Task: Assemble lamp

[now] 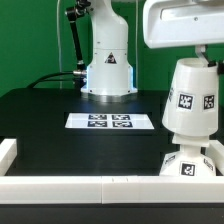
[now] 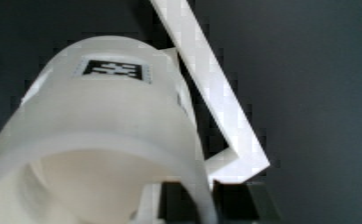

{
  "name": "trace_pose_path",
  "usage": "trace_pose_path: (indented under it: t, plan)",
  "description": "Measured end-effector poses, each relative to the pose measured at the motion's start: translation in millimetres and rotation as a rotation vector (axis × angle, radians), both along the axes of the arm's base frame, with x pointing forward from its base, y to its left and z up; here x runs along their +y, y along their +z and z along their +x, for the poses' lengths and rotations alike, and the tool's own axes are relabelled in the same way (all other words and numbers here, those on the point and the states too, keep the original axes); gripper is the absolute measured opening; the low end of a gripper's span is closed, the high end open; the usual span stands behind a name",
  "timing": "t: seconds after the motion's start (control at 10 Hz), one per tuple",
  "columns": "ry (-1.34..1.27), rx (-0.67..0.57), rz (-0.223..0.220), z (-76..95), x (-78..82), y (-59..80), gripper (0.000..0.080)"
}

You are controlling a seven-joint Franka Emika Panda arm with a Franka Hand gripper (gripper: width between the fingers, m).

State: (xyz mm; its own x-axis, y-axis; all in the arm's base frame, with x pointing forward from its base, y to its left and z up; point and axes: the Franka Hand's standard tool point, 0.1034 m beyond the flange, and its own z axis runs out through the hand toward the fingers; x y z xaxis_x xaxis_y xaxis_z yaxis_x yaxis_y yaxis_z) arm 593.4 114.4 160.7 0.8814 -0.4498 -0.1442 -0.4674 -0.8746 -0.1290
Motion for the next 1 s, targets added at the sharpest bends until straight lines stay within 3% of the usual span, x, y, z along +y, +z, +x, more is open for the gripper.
trace_pose_path:
  t: [0.3, 0.5, 0.6, 0.7, 0.8, 1.0]
  plan:
    - [0.026, 0.000, 0.002, -0.9, -3.8, -3.8, 0.0044]
    - [0.029, -0.009, 0.005, 1.3, -14.1, 1.5, 0.0357]
    - [0.042, -0.001, 0.010, 0.4, -20.0, 3.9, 0.0357]
    - [0.059, 0.036, 0.021, -2.8, -27.4, 9.3, 0.0570]
    - [0.063, 0.084, 0.033, -4.1, -30.4, 15.4, 0.0659]
    - [0.083, 0.191, 0.022, -4.6, -21.9, 17.6, 0.0687]
